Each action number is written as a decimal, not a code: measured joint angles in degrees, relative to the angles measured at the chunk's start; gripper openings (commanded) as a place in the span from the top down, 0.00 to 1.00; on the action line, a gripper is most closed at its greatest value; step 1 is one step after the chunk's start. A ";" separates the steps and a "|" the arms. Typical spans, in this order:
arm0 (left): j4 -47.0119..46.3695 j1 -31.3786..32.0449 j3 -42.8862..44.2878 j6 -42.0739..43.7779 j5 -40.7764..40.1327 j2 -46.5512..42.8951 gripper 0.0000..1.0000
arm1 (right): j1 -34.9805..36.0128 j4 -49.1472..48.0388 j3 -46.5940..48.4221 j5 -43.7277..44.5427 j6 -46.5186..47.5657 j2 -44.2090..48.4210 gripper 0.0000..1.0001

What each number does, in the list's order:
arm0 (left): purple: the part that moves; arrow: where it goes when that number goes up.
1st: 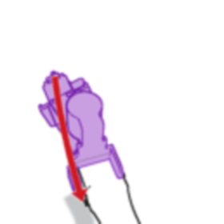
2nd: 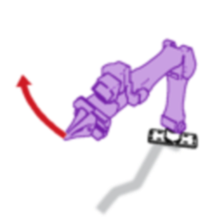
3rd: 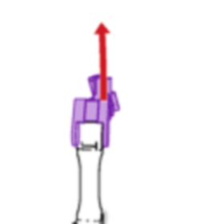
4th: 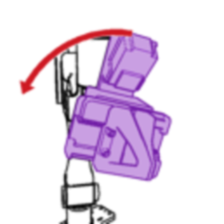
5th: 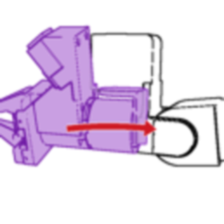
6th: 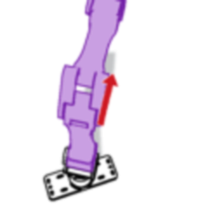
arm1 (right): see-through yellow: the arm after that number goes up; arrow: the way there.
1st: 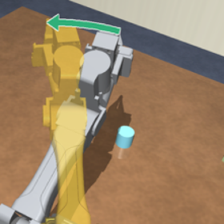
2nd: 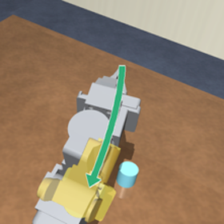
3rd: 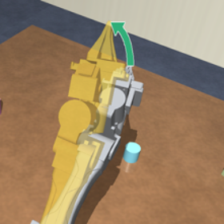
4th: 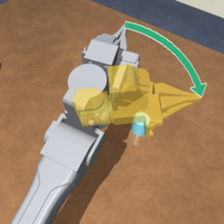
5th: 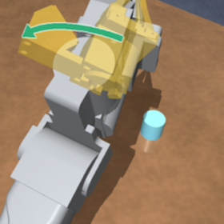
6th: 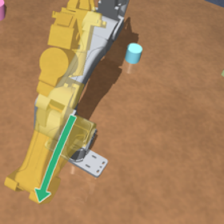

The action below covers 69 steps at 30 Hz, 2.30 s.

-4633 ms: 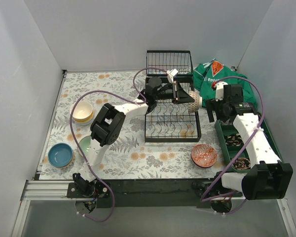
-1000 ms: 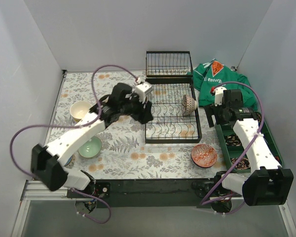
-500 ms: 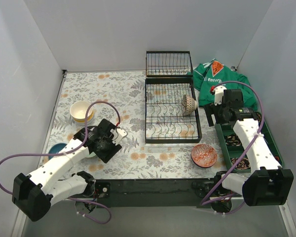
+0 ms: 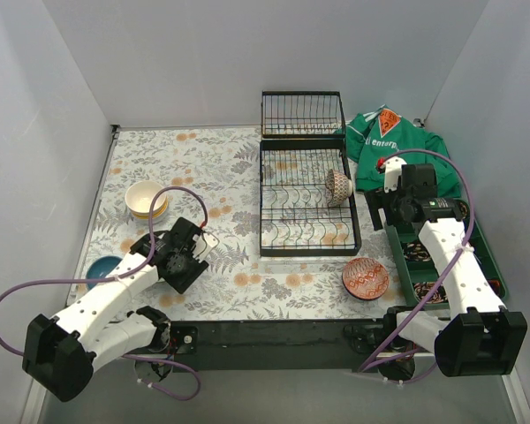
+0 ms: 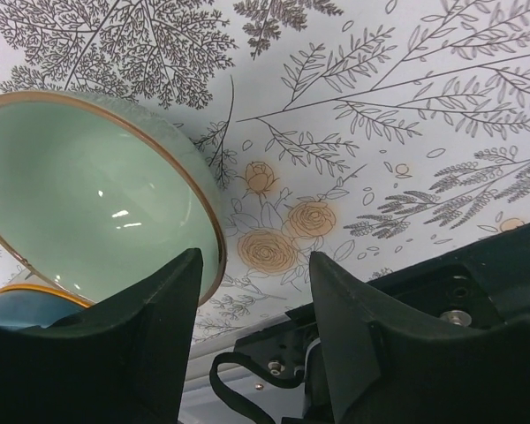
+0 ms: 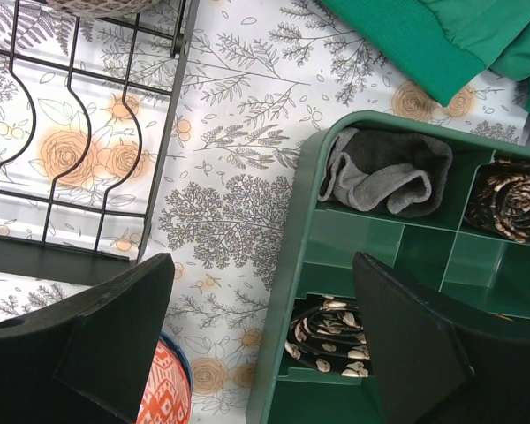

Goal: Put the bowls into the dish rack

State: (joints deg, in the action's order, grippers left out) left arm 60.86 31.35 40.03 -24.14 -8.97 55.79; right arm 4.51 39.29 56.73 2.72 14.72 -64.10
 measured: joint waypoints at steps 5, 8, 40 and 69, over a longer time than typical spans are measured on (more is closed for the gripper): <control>-1.77 -0.83 -2.05 0.35 -1.09 1.07 0.57 | 0.00 0.15 -0.39 -0.17 0.00 0.00 0.10; -3.28 -1.05 -2.86 1.05 -1.53 1.40 0.67 | 0.00 0.17 -0.39 -0.35 -0.07 0.00 0.10; 5.31 -1.55 34.53 6.56 16.26 19.17 1.00 | 0.00 0.26 4.85 -4.15 -2.19 -6.60 0.11; -99.14 -1.33 27.23 -71.19 52.33 55.95 1.00 | -0.13 4.35 6.86 8.94 5.18 -5.16 0.09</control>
State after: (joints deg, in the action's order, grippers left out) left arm -38.28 30.02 67.26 -95.33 43.35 111.74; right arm 4.38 43.64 63.59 11.66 19.90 -69.25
